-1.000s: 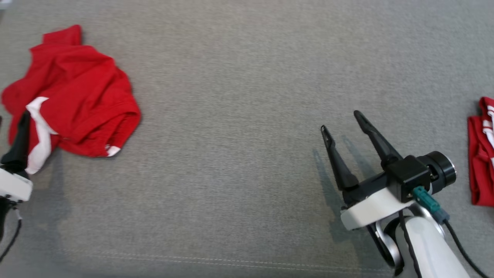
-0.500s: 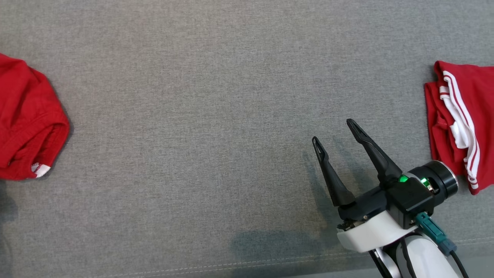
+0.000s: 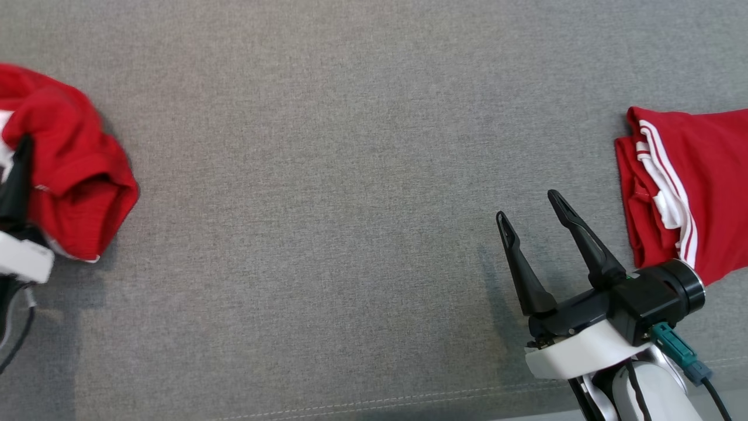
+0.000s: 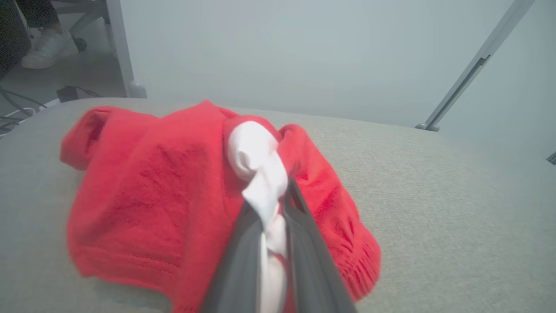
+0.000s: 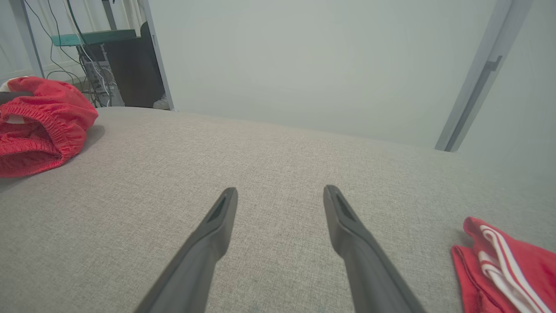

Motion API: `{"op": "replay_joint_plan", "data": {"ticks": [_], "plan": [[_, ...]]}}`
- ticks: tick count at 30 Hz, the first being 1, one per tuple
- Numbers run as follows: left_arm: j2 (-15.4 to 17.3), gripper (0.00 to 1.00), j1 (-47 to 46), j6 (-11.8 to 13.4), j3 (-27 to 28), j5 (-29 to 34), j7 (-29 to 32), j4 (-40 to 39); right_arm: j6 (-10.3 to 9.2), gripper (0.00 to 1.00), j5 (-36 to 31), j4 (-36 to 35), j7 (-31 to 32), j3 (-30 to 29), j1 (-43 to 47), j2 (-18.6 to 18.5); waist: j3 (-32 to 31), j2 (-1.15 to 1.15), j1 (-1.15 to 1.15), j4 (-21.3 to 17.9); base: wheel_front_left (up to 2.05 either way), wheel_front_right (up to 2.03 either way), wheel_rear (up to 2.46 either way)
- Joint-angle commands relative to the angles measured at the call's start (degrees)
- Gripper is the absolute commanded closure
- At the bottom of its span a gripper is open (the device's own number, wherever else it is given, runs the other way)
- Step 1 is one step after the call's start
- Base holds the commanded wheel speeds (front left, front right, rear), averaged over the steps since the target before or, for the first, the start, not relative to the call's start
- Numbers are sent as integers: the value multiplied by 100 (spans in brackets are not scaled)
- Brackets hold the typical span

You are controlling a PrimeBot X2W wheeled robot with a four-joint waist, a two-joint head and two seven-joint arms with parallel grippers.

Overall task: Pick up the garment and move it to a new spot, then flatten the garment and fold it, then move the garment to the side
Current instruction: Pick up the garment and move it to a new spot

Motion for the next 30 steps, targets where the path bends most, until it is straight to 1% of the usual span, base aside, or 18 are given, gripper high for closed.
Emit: {"op": "replay_joint_plan", "data": {"ticks": [1,5,10,14,15,19,20,21,22,27,30], "plan": [[226,100,-88,2,323,341,-57,-387,8,0,88,-72,-106,112,24,34,-85,0,0,-42,0,0,0],[-104,100,202,2,479,920,-58,-1359,8,0,248,144,-245,110,5,34,-221,0,0,-177,0,0,0],[-399,100,491,2,310,1400,-58,-2398,8,0,434,341,-395,137,15,34,-321,0,0,-456,0,0,0],[-553,100,691,2,42,1703,-58,-2748,8,0,538,404,-480,225,46,34,-358,0,0,-751,0,0,0],[-604,100,794,2,-94,1841,-58,-2864,8,0,585,411,-512,254,86,34,-352,0,0,-893,0,0,0],[-718,100,1071,2,-271,2062,-58,-2924,8,0,639,447,-557,258,169,34,-341,0,0,-1050,0,0,0],[-748,84,1149,2,-294,2090,-58,-2857,8,0,653,458,-565,258,181,34,-349,0,0,-1062,0,0,0],[-779,29,1208,2,-274,2134,-59,-2786,8,0,667,474,-572,258,187,34,-362,0,0,-1064,0,0,0],[-819,0,1263,2,-206,2181,-59,-2688,8,0,674,499,-578,251,189,34,-392,0,0,-1049,0,0,0],[-1023,0,1508,2,211,2337,-59,-2372,8,0,723,705,-594,195,74,34,-630,0,0,-830,0,0,0],[-1147,0,1665,2,640,2359,-59,-2216,8,0,745,899,-598,168,-72,34,-829,0,0,-636,0,0,0]]}}
